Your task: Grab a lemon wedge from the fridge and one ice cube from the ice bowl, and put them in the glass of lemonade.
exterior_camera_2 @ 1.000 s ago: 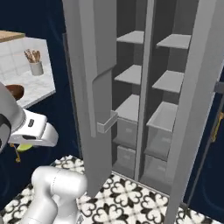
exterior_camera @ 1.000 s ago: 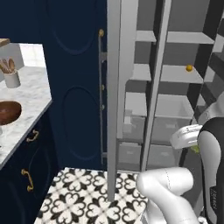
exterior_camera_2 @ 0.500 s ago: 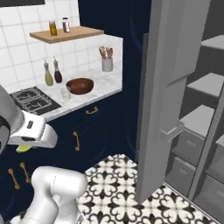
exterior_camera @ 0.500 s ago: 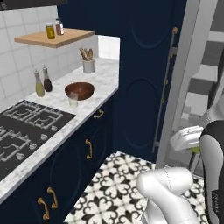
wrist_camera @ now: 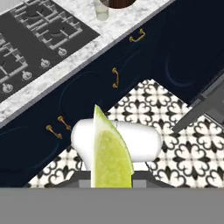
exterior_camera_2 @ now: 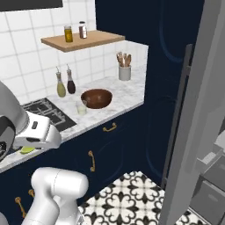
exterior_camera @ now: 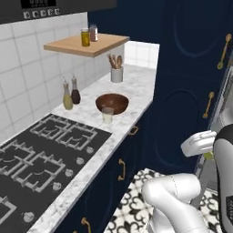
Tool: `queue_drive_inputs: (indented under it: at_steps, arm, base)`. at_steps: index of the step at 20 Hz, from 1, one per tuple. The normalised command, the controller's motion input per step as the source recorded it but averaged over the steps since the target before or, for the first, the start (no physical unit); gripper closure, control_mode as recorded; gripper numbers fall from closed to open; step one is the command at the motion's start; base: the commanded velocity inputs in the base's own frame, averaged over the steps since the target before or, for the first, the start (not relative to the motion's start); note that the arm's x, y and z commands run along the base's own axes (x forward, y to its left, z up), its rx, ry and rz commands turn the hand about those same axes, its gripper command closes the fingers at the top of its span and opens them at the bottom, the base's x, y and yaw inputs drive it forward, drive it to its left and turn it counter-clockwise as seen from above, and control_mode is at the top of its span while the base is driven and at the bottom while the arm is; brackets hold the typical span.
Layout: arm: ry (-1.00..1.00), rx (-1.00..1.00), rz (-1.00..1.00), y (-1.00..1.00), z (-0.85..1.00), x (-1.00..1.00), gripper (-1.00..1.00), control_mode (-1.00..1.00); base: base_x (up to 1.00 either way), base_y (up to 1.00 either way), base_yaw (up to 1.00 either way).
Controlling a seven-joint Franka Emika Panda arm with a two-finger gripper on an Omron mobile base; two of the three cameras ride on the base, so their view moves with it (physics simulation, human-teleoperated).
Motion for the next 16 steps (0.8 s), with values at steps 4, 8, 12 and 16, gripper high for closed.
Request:
queue_drive_inputs:
  at_steps: [4, 8, 12, 16]
  arm:
    - [0.0, 0.0, 0.0, 0.0, 0.0, 0.0, 1.0, 1.0]
    - [0.0, 0.0, 0.0, 0.0, 0.0, 0.0, 1.0, 1.0]
    - [0.0, 0.0, 0.0, 0.0, 0.0, 0.0, 1.0, 1.0]
    - [0.0, 0.0, 0.0, 0.0, 0.0, 0.0, 1.0, 1.0]
  base:
    - [0.92, 0.14, -0.01]
    - [0.68, -0.29, 0.0]
    - [0.55, -0.09, 0.0]
    - [0.9, 0.04, 0.01]
